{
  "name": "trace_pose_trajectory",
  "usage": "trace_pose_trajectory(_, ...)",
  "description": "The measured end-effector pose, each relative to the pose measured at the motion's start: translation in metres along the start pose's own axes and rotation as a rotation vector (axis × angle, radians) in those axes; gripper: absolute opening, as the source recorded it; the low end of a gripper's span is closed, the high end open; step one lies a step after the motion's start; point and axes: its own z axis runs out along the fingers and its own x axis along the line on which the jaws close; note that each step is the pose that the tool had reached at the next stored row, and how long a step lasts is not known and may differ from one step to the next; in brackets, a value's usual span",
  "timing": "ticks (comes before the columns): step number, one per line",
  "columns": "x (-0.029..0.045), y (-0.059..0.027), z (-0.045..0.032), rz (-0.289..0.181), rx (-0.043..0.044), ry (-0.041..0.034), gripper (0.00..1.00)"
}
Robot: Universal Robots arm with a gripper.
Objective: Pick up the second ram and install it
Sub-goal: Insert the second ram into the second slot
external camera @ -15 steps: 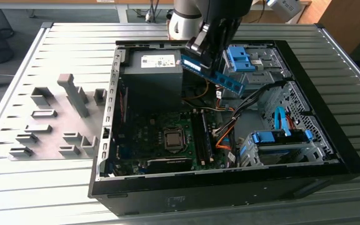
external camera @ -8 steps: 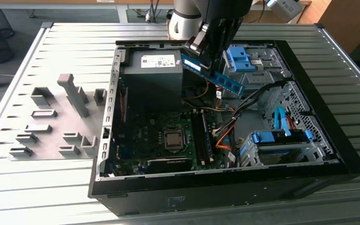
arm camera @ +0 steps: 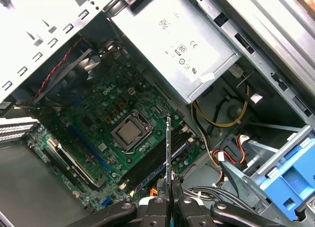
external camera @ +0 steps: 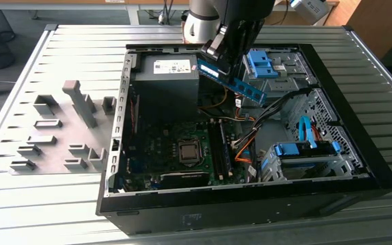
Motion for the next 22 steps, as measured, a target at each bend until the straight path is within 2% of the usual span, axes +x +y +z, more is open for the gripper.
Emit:
trace_pose_trajectory(2,0.0,0.0,0.0,0.006,0.0,-0.0001,0.14)
trace_pose_trajectory(4,0.0,0.0,0.0003,0.031,0.0001,-0.0001,0.14)
trace_pose_trajectory(13,0.0,0.0,0.0042,0.2,0.0,-0.0013,0.14)
trace_pose_trajectory(14,0.0,-0.0001,0.0054,0.236,0.0,-0.0016,0.14)
trace_pose_trajectory(22,0.0,-0.0001,0.0106,0.382,-0.0002,-0.0027,0.14)
